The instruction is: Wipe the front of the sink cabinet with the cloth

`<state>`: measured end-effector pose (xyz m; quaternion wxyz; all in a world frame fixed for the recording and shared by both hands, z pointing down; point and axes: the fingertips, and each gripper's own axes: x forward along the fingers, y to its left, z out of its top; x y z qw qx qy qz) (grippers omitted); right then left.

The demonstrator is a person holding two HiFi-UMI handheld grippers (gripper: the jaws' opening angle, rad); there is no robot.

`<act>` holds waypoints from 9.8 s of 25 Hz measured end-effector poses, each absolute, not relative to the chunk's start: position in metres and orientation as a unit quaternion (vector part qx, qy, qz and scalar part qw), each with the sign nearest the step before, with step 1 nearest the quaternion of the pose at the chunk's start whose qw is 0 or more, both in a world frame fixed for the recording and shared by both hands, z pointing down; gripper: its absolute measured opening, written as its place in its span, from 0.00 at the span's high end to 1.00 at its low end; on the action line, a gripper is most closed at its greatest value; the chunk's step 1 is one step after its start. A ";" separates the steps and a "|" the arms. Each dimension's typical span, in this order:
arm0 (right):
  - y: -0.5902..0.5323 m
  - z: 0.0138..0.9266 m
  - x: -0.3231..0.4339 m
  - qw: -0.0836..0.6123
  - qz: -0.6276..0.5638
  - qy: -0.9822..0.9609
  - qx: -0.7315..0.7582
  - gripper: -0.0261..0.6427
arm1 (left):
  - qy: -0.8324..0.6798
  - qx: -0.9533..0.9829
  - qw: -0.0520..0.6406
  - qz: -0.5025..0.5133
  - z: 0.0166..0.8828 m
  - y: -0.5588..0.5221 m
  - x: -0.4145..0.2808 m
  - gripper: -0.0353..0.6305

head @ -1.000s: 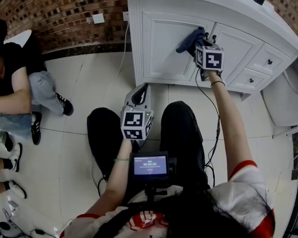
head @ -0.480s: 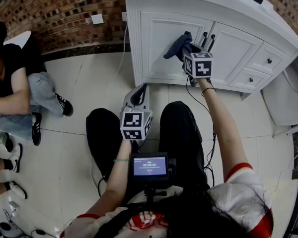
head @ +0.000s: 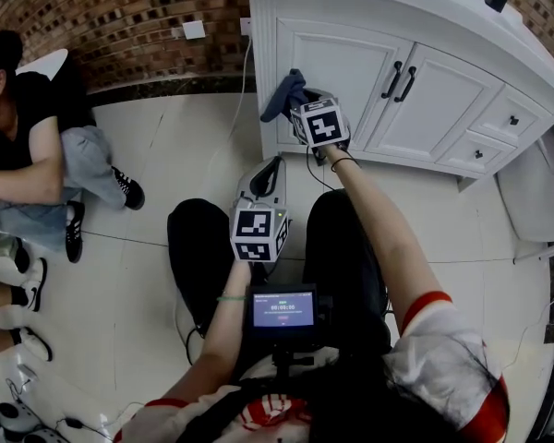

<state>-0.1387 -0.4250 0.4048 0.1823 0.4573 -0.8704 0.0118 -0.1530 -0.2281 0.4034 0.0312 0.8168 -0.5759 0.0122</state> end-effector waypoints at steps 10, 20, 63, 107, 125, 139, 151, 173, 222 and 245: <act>-0.443 0.432 -0.047 0.236 0.011 -0.824 0.515 0.80 | -0.570 0.821 0.032 0.015 0.406 -0.229 -0.149 0.90; -0.441 0.445 0.077 0.258 0.034 -0.770 0.583 0.80 | -0.566 0.823 0.031 0.020 0.407 -0.230 -0.142 0.90; -0.440 0.513 0.020 0.316 0.057 -0.800 0.506 0.80 | -0.564 0.824 0.030 0.035 0.409 -0.238 -0.132 0.90; -0.433 0.609 -0.073 0.373 0.110 -0.812 0.434 0.80 | -0.573 0.818 0.033 0.034 0.412 -0.247 -0.143 0.90; -0.423 0.567 0.138 0.307 0.150 -0.776 0.530 0.80 | -0.547 0.836 0.015 0.043 0.395 -0.247 -0.102 0.90; -0.424 0.312 0.273 0.154 0.032 -0.757 0.635 0.80 | -0.502 0.864 0.004 0.031 0.377 -0.246 -0.029 0.90; -0.430 0.236 0.181 0.150 -0.063 -0.806 0.569 0.80 | -0.464 0.885 0.004 0.029 0.374 -0.251 0.028 0.90; -0.432 0.293 0.431 0.249 0.006 -0.648 0.720 0.80 | -0.463 0.885 0.006 0.058 0.391 -0.253 0.042 0.90; -0.427 0.375 0.378 0.283 0.041 -0.704 0.651 0.80 | -0.467 0.881 0.015 0.067 0.406 -0.252 0.034 0.90; -0.446 0.449 0.230 0.321 0.048 -0.765 0.556 0.80 | -0.478 0.876 0.022 0.055 0.403 -0.249 0.016 0.90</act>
